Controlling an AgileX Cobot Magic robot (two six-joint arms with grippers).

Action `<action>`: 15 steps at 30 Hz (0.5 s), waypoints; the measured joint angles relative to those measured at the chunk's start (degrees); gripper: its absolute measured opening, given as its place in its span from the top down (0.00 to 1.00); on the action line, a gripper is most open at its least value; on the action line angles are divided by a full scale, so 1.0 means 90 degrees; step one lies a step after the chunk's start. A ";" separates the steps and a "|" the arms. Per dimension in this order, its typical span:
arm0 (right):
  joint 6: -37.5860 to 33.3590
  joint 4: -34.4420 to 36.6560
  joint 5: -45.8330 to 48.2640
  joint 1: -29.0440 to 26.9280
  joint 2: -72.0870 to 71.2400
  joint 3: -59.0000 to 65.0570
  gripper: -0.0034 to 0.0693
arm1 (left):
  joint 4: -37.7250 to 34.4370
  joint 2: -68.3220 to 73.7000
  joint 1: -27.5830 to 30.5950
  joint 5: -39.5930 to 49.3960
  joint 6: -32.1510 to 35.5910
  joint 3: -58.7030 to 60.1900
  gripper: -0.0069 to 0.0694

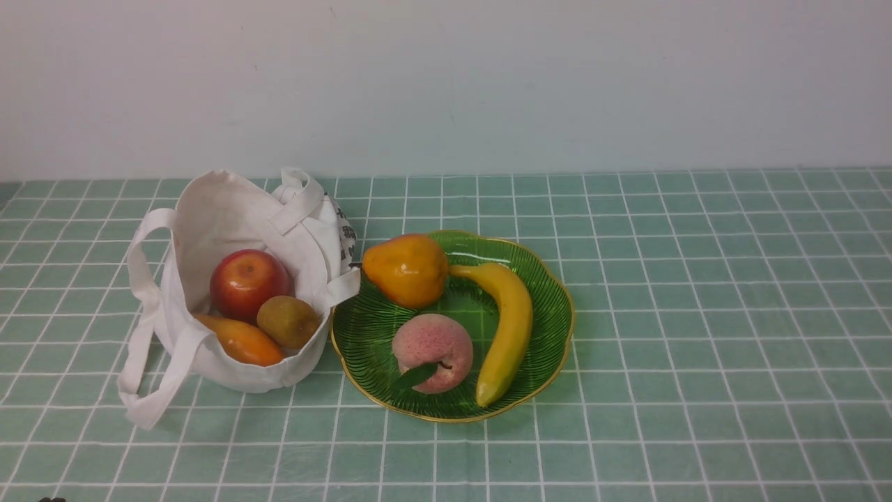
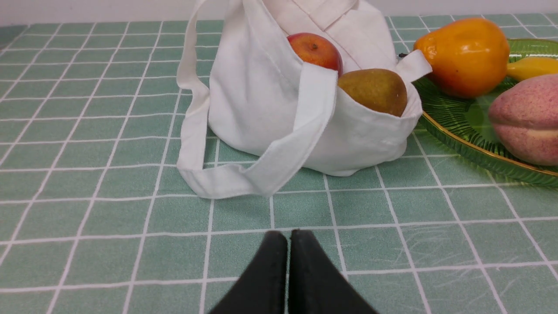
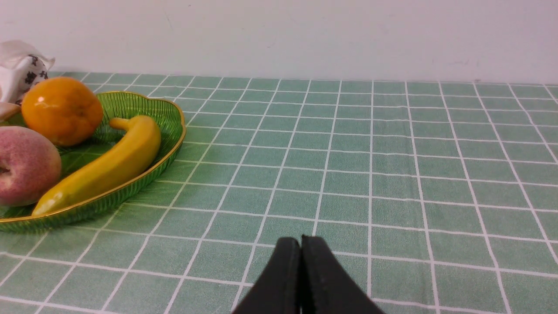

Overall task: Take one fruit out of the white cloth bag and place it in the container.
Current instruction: 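Reach into the cloth bag and grasp the kiwi with the left gripper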

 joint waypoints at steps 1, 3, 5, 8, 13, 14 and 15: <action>0.0000 0.0000 0.0000 0.0000 0.0000 0.0000 0.97 | 0.0000 0.0000 0.0000 0.0000 0.0000 0.0000 0.92; 0.0000 0.0000 0.0000 0.0000 0.0000 0.0000 0.97 | 0.0000 0.0000 0.0000 0.0000 0.0000 0.0000 0.92; 0.0000 0.0000 0.0000 0.0000 0.0000 0.0000 0.97 | 0.0000 0.0000 0.0000 0.0000 0.0000 0.0000 0.92; 0.0000 0.0000 0.0000 0.0000 0.0000 0.0000 0.97 | -0.0013 0.0000 0.0000 0.0000 0.0000 0.0000 0.92; 0.0000 0.0000 0.0000 0.0000 0.0000 0.0000 0.97 | -0.1296 0.0000 0.0000 0.0007 -0.0647 0.0000 0.92; 0.0000 0.0000 0.0000 0.0000 0.0000 0.0000 0.97 | -0.2040 0.0000 0.0000 0.0037 -0.1056 0.0000 0.92; 0.0000 0.0000 0.0000 0.0000 0.0000 0.0000 0.97 | -0.2700 0.0000 0.0000 0.0060 -0.1399 0.0000 0.92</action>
